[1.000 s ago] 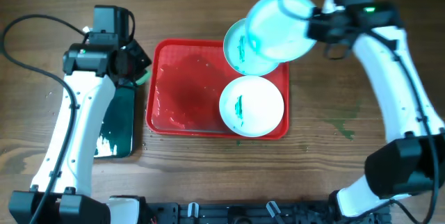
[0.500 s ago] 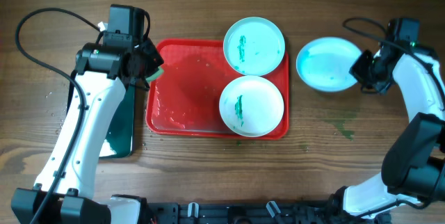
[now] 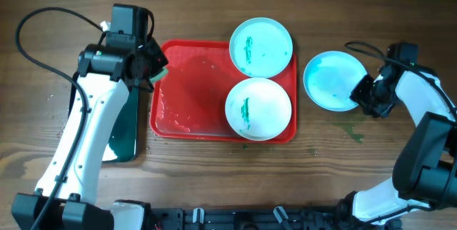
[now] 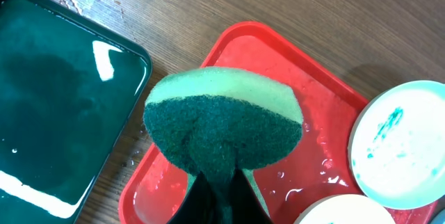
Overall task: Clean dirty plates on tray and stack at the side
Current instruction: 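Grip the rim of the lower white plate with the right gripper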
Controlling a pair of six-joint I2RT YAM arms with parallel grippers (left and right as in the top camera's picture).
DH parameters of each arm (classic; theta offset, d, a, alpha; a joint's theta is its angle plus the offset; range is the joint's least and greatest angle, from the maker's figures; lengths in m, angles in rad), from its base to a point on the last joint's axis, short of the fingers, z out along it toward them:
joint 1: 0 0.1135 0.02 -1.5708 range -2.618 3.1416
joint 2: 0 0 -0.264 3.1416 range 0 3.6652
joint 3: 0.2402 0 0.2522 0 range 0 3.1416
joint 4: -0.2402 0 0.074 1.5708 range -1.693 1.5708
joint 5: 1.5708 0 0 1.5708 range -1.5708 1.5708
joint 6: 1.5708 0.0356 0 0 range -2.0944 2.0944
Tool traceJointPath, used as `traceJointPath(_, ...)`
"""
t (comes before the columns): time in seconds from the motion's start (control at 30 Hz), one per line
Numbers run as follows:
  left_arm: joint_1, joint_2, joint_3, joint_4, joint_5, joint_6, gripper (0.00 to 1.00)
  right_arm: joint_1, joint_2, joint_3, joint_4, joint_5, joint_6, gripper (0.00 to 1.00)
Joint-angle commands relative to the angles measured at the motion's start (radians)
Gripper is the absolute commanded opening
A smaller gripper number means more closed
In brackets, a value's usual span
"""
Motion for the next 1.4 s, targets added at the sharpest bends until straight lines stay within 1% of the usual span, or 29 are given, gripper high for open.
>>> traceJointPath(0.0,-0.004,0.007,-0.008,0.023,0.020,-0.017,0.04,0.000,-0.040,0.035,-0.057,-0.133,-0.098,0.48)
traceJointPath(0.1,-0.004,0.007,-0.008,0.038,0.023,-0.017,0.04,0.001,-0.088,0.035,-0.092,-0.204,-0.145,0.52)
traceJointPath(0.17,-0.004,0.007,-0.008,0.052,0.023,-0.017,0.04,0.019,-0.127,0.035,-0.100,-0.333,-0.216,0.54)
traceJointPath(0.2,-0.003,0.007,-0.008,0.056,0.023,-0.016,0.04,0.035,-0.138,0.035,-0.100,-0.365,-0.233,0.55)
traceJointPath(0.33,-0.004,0.008,-0.008,0.064,0.023,-0.017,0.04,0.140,-0.148,0.035,-0.084,-0.400,-0.253,0.57)
traceJointPath(0.37,-0.004,0.008,-0.008,0.064,0.023,-0.017,0.04,0.189,-0.145,0.035,-0.071,-0.399,-0.251,0.57)
traceJointPath(0.43,-0.004,0.013,-0.008,0.062,0.023,-0.017,0.04,0.283,-0.143,0.034,-0.042,-0.379,-0.237,0.60)
traceJointPath(0.5,-0.004,0.019,-0.008,0.061,0.024,-0.017,0.04,0.366,-0.143,0.034,-0.029,-0.313,-0.183,0.61)
traceJointPath(0.6,-0.004,0.032,-0.008,0.062,0.031,-0.017,0.04,0.490,-0.140,0.032,-0.025,-0.209,-0.144,0.62)
traceJointPath(0.7,-0.004,0.035,-0.008,0.064,0.031,-0.017,0.04,0.568,-0.122,0.031,-0.026,-0.112,-0.131,0.62)
traceJointPath(0.8,-0.004,0.037,-0.008,0.066,0.031,-0.017,0.04,0.612,-0.082,0.030,-0.019,-0.012,-0.118,0.62)
traceJointPath(1.03,-0.004,0.037,-0.008,0.066,0.031,-0.017,0.04,0.617,0.028,0.030,0.035,-0.012,-0.163,0.60)
traceJointPath(1.17,-0.004,0.037,-0.008,0.066,0.031,-0.017,0.04,0.617,0.071,0.030,0.057,-0.038,-0.191,0.55)
traceJointPath(1.23,-0.004,0.037,-0.008,0.066,0.031,-0.017,0.04,0.617,0.085,0.030,0.064,-0.060,-0.201,0.49)
traceJointPath(1.27,-0.004,0.037,-0.008,0.066,0.031,-0.017,0.04,0.617,0.088,0.030,0.063,-0.060,-0.201,0.43)
traceJointPath(1.37,-0.004,0.037,-0.008,0.066,0.031,-0.017,0.04,0.617,0.090,0.030,0.048,-0.059,-0.203,0.20)
